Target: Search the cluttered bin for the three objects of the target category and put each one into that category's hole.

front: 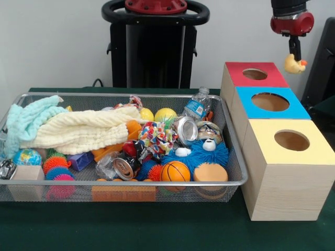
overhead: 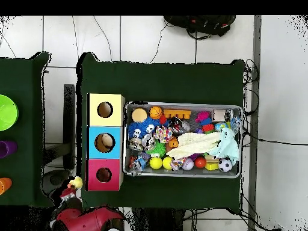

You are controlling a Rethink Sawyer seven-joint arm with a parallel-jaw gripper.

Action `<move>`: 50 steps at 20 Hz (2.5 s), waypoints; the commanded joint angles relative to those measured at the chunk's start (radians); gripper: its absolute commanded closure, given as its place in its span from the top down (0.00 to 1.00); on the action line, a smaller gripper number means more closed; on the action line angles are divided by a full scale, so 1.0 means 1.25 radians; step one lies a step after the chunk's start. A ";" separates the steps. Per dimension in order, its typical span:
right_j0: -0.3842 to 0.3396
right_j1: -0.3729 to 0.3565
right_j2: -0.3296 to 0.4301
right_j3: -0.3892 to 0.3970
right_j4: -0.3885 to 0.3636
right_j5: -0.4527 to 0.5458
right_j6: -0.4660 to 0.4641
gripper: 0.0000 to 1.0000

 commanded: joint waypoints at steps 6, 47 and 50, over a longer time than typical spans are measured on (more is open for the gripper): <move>-0.134 -0.163 0.171 0.111 0.092 0.074 0.169 0.00; -0.372 -0.137 0.193 0.130 -0.007 0.084 0.022 0.00; -0.442 -0.169 0.259 0.146 0.000 0.110 0.024 0.00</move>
